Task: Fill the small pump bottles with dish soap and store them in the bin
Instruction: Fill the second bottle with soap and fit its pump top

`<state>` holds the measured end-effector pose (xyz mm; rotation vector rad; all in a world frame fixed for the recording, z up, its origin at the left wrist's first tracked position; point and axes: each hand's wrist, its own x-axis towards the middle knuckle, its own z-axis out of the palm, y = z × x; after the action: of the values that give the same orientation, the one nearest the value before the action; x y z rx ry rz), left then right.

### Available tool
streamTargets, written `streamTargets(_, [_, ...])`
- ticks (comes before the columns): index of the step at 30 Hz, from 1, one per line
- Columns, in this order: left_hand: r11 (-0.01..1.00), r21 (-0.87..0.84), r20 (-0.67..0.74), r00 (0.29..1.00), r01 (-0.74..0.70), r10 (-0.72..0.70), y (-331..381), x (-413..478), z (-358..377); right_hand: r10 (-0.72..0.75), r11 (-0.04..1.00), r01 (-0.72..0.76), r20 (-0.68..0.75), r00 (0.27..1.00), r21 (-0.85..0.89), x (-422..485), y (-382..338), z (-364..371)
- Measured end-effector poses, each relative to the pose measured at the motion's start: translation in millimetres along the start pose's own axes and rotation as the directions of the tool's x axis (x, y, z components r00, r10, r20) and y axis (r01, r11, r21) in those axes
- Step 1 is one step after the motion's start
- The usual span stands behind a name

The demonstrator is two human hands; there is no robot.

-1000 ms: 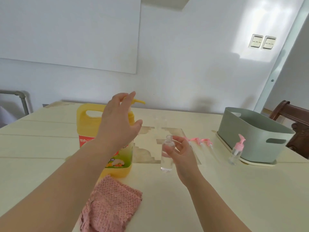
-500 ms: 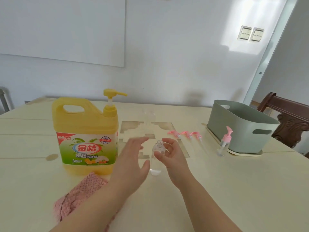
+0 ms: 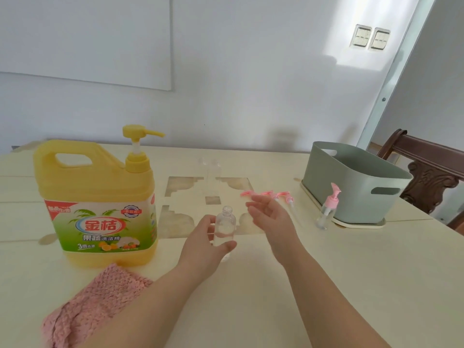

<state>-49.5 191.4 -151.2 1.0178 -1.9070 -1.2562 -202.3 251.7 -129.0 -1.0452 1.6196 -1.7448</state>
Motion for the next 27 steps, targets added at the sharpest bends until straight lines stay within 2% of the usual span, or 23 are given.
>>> streamTargets(2, [1.000,0.018,0.012,1.000,-0.007,0.007,1,4,0,-0.012,0.995,-0.004,-0.158,0.987,-0.099,17,6,-10])
streamTargets(4, [0.999,0.032,0.014,1.000,-0.016,0.015,1,10,1,-0.044,0.971,-0.015,-0.241,0.969,-0.238,32,13,-18])
streamTargets(7, [1.000,0.022,0.014,1.000,-0.020,0.019,0,17,4,-0.106,0.874,-0.034,-0.259,0.960,-0.484,53,27,-27])
streamTargets(10, [0.999,-0.006,0.012,0.999,-0.040,0.040,-3,20,6,-0.056,0.706,-0.122,-0.227,0.972,-0.697,72,41,-29])
streamTargets(13, [0.998,-0.029,-0.004,0.998,-0.057,0.057,-9,21,7,0.077,0.572,-0.242,-0.243,0.967,-0.784,83,48,-26])
streamTargets(17, [0.996,-0.075,-0.003,0.998,-0.055,0.055,-15,20,9,0.180,0.463,-0.359,-0.310,0.933,-0.811,89,48,-23])
streamTargets(20, [0.996,-0.079,0.001,0.999,-0.050,0.050,-16,20,10,0.202,0.330,-0.300,-0.243,0.949,-0.895,89,44,-26])
streamTargets(24, [0.999,-0.046,0.023,1.000,-0.021,0.022,-11,20,8,0.358,0.220,-0.290,-0.199,0.912,-0.931,80,23,-23])
streamTargets(25, [0.999,-0.030,0.030,0.999,-0.018,0.018,-10,19,6,0.394,0.217,-0.284,-0.182,0.901,-0.934,76,14,-22])
streamTargets(26, [1.000,-0.013,0.038,0.999,-0.016,0.016,-8,19,4,0.427,0.308,-0.305,-0.155,0.891,-0.901,73,7,-21])
streamTargets(27, [1.000,0.001,0.046,0.999,-0.014,0.014,-8,19,3,0.463,0.473,-0.340,-0.099,0.881,-0.812,69,0,-21])
